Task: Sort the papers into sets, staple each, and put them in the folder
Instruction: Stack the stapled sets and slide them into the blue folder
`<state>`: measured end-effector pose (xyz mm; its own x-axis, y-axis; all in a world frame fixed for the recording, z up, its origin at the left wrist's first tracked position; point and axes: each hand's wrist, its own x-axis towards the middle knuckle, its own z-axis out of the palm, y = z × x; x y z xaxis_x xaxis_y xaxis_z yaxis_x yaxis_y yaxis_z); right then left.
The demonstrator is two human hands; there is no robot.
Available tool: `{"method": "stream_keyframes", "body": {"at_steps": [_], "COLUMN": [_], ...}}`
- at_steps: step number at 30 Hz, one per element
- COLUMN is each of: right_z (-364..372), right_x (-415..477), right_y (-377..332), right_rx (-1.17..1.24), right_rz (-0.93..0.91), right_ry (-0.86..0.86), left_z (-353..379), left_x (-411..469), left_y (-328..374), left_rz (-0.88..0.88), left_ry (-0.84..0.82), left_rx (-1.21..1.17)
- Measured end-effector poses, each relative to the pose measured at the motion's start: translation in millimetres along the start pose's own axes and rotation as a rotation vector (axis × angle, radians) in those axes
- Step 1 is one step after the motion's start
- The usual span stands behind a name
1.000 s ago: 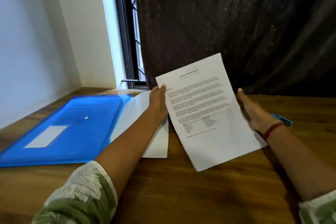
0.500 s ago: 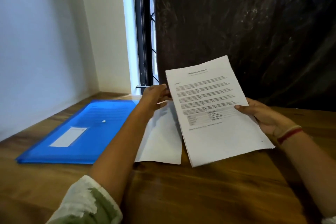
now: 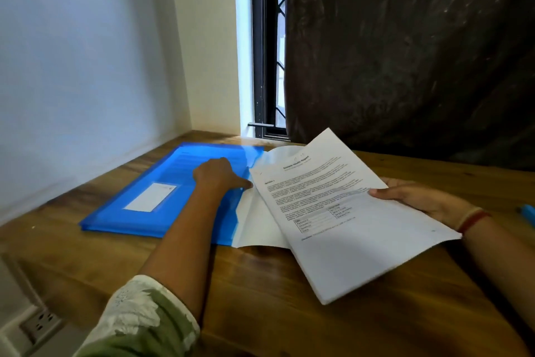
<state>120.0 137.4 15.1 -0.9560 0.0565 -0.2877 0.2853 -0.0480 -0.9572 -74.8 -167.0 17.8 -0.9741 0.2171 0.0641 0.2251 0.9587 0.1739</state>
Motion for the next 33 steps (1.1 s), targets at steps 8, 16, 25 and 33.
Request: {"method": "stream_keyframes", "body": {"at_steps": [8, 16, 25, 33], "right_z": [-13.2, -8.6, -4.7, 25.9], "right_x": [-15.1, -23.2, -28.1, -0.4], "right_y": [6.0, 4.1, -16.3, -29.4], "right_rx": [-0.038, -0.030, -0.132, -0.220], "right_rz": [0.055, 0.094, 0.080, 0.002], "right_ry": [-0.084, -0.077, -0.036, 0.039], "left_z": [-12.7, -14.0, -11.5, -11.5], "left_x": [1.4, 4.4, 5.6, -5.1], "left_y": [5.9, 5.0, 6.5, 20.3], "left_rz": [0.155, 0.214, 0.255, 0.295], "left_ry": [-0.020, -0.091, -0.049, 0.087], "left_rx": [-0.089, -0.307, -0.229, -0.078]}}
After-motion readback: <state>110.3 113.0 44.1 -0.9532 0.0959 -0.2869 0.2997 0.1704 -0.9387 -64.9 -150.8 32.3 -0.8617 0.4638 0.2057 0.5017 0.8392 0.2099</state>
